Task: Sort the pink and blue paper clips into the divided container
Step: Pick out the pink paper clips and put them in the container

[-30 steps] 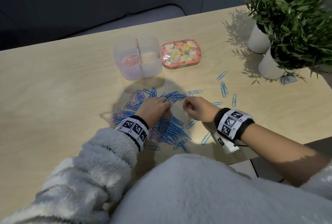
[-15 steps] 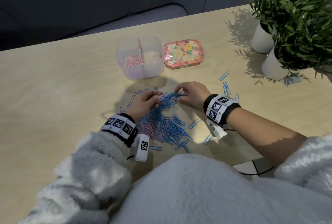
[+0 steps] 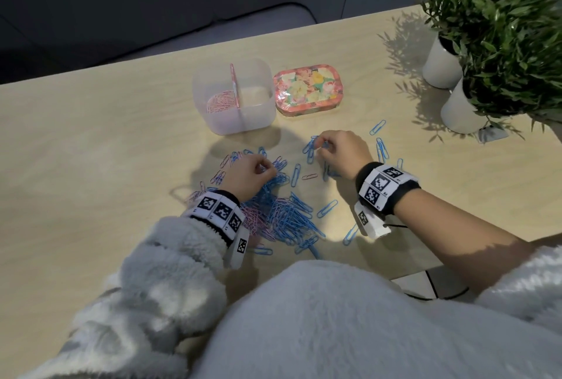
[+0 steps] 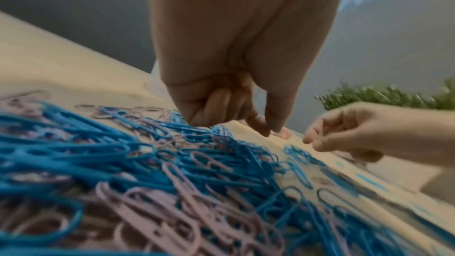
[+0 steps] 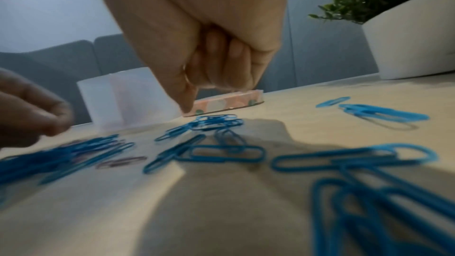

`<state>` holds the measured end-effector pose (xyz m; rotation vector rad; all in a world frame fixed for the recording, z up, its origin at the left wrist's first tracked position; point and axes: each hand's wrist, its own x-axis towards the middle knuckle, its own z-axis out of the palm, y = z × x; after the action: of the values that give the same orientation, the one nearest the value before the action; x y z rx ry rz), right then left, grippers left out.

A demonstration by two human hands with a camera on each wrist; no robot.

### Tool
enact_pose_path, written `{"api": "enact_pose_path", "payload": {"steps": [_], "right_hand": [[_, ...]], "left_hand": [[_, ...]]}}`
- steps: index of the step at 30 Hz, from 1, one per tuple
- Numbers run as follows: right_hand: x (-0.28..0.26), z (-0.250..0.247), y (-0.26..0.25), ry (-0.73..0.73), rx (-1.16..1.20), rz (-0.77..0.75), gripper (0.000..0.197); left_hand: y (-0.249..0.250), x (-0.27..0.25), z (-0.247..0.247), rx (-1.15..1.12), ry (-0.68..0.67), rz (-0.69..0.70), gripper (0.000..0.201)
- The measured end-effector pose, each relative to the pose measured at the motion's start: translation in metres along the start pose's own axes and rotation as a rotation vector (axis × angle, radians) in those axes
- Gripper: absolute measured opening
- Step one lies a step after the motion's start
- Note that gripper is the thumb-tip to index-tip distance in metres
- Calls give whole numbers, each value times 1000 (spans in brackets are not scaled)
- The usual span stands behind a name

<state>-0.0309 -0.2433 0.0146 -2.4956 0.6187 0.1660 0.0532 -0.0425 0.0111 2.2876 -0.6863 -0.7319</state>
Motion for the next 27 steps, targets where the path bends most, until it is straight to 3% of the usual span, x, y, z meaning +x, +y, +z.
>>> {"api": "enact_pose_path", "payload": {"steps": [4, 9, 14, 18, 20, 23, 27], "right_hand": [[-10, 12, -8, -161, -116, -110, 8], [-12, 20, 3, -307, -85, -120, 12], [-9, 14, 7, -273, 296, -25, 27], [-3, 12, -2, -312, 615, 145, 22], [-2, 13, -15, -276, 539, 96, 26], [-1, 22, -34, -205, 198, -89, 19], [0, 40, -49, -155, -1, -63, 13]], "left_hand": [[8, 4, 8, 184, 32, 43, 16], [12, 5, 11, 362, -42, 79, 15], [-2, -9, 5, 334, -99, 80, 8], [-9, -24, -6, 328, -91, 87, 17], [-6, -23, -11, 255, -18, 53, 22], [0, -10, -13, 191, 107, 4, 21], [6, 8, -9, 279, 91, -23, 17]]}}
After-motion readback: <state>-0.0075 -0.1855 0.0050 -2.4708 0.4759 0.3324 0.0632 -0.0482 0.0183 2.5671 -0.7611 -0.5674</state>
